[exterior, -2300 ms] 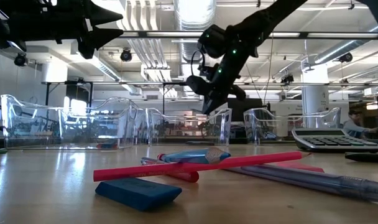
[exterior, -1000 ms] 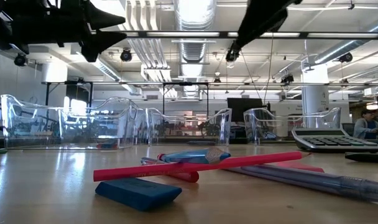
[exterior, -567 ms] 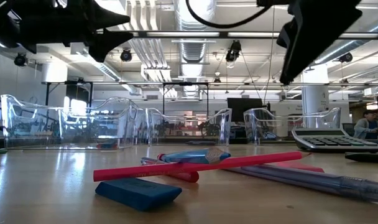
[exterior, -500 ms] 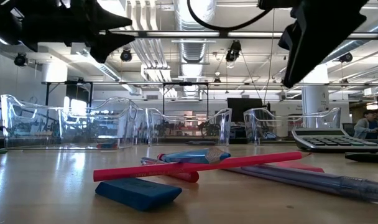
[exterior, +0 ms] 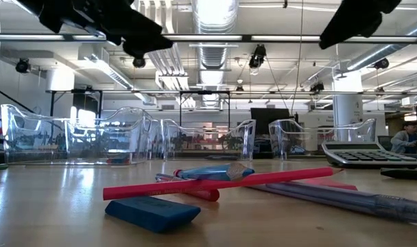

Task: Sort crayons/erasers/pens/pencils in bins
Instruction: Put the light blue pencil into the top right transparent bin

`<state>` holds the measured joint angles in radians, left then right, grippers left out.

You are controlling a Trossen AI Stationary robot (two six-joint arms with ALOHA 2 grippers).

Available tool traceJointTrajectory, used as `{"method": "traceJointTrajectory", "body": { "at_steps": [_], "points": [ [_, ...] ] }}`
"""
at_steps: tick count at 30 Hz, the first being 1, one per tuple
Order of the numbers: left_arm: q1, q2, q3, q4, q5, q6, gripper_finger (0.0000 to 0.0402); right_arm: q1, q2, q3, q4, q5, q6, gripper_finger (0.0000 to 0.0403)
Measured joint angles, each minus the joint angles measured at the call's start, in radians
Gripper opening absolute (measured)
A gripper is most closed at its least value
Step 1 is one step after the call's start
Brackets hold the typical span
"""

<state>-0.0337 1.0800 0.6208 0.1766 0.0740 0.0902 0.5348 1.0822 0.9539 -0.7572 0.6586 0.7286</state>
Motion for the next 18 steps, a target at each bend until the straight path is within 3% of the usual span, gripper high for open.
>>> {"method": "traceJointTrajectory", "body": {
  "at_steps": [7, 18],
  "points": [
    [-0.118, 0.212, 0.115, 0.001, -0.002, 0.066, 0.0244, 0.002, -0.198, -0.184, 0.169, 0.056, 0.023, 0.0111],
    [-0.238, 0.552, 0.264, -0.019, 0.002, 0.265, 0.0244, 0.001, -0.198, -0.263, 0.256, 0.102, -0.014, 0.0108]
  ]
}}
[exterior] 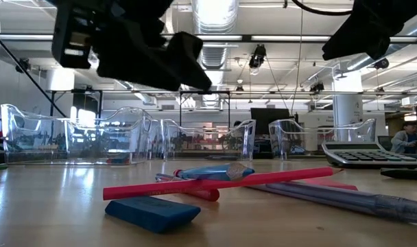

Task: Sort crayons/erasers/pens/pencils in bins
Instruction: Put the light blue pencil into the top right transparent bin

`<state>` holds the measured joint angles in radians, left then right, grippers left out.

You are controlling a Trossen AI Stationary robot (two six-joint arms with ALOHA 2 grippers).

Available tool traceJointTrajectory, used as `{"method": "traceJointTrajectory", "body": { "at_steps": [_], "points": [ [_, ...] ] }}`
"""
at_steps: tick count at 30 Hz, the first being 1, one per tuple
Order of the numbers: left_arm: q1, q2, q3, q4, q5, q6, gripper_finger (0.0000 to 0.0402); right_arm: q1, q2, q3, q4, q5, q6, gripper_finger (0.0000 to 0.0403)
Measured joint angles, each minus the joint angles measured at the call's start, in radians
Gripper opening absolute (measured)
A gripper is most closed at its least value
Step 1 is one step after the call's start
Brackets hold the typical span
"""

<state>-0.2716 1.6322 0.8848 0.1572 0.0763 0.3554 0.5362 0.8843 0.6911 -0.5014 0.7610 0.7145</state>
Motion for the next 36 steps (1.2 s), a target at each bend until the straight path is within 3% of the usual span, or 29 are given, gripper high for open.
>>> {"method": "traceJointTrajectory", "body": {
  "at_steps": [8, 14, 21, 27, 36],
  "points": [
    [-0.004, 0.138, 0.169, -0.239, 0.130, 0.037, 0.0244, 0.000, 0.006, 0.014, 0.021, 0.000, -0.046, 0.0105],
    [-0.014, 0.207, 0.270, -0.384, 0.137, 0.080, 0.0244, 0.000, 0.010, 0.014, 0.021, 0.001, -0.035, 0.0105],
    [-0.038, 0.213, 0.282, -0.386, 0.144, 0.133, 0.0244, 0.000, 0.015, 0.014, 0.021, 0.001, -0.027, 0.0105],
    [-0.038, 0.239, 0.280, -0.371, 0.219, 0.176, 0.0243, 0.000, 0.015, 0.014, 0.021, 0.002, -0.034, 0.0105],
    [-0.036, 0.278, 0.302, -0.345, 0.219, 0.183, 0.0208, 0.000, 0.015, 0.014, 0.021, 0.003, -0.038, 0.0105]
  ]
}}
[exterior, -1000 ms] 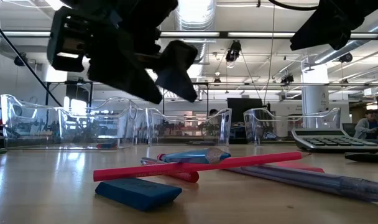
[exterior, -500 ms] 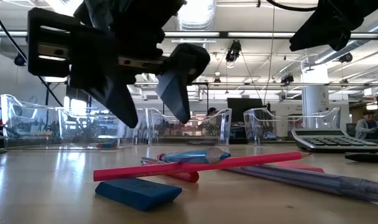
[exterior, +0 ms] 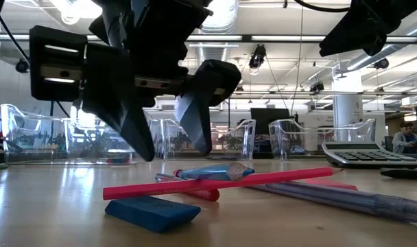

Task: Sort crayons/erasers/pens/pencils in bins
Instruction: Put the light blue pencil into the top right transparent bin

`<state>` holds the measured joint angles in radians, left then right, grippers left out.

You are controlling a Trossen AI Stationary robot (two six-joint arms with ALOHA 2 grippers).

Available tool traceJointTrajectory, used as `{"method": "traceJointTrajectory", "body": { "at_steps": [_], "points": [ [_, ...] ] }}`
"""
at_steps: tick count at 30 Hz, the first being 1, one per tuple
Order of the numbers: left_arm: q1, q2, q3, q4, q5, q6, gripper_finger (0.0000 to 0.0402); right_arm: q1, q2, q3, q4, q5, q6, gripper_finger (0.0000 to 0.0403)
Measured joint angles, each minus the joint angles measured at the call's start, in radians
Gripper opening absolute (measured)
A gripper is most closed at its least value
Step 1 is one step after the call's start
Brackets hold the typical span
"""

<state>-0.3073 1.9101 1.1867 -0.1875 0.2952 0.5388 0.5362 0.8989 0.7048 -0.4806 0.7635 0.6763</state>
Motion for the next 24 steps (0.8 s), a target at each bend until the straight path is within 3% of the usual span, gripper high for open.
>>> {"method": "traceJointTrajectory", "body": {
  "at_steps": [24],
  "points": [
    [0.013, 0.049, -0.016, 0.104, -0.012, -0.009, 0.0193, 0.000, 0.000, 0.000, -0.001, -0.001, 0.004, 0.0105]
  ]
}}
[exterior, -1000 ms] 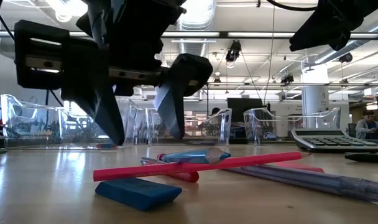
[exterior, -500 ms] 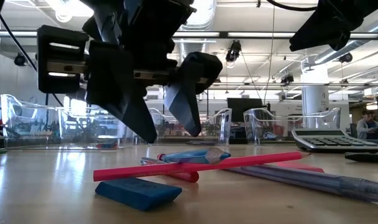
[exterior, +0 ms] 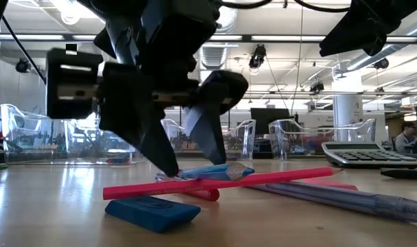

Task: Sort crayons/erasers/pens/pencils in bins
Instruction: Put the light blue pencil into the top right transparent bin

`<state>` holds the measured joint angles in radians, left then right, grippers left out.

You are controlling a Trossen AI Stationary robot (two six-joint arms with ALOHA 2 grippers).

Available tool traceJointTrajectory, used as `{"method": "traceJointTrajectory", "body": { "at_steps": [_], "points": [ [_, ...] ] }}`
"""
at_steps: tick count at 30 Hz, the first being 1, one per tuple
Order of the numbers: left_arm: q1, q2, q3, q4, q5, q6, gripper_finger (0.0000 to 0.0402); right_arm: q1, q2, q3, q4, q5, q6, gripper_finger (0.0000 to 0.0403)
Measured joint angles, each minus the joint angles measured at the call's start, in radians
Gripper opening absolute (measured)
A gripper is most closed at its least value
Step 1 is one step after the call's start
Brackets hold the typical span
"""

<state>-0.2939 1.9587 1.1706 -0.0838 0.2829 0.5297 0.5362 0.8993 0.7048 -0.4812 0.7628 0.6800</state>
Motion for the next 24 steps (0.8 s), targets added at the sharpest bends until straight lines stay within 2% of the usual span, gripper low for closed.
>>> {"method": "traceJointTrajectory", "body": {
  "at_steps": [24],
  "points": [
    [0.000, 0.032, 0.001, 0.000, 0.014, -0.027, 0.0191, 0.000, 0.000, -0.001, 0.001, 0.002, 0.001, 0.0105]
  ]
}}
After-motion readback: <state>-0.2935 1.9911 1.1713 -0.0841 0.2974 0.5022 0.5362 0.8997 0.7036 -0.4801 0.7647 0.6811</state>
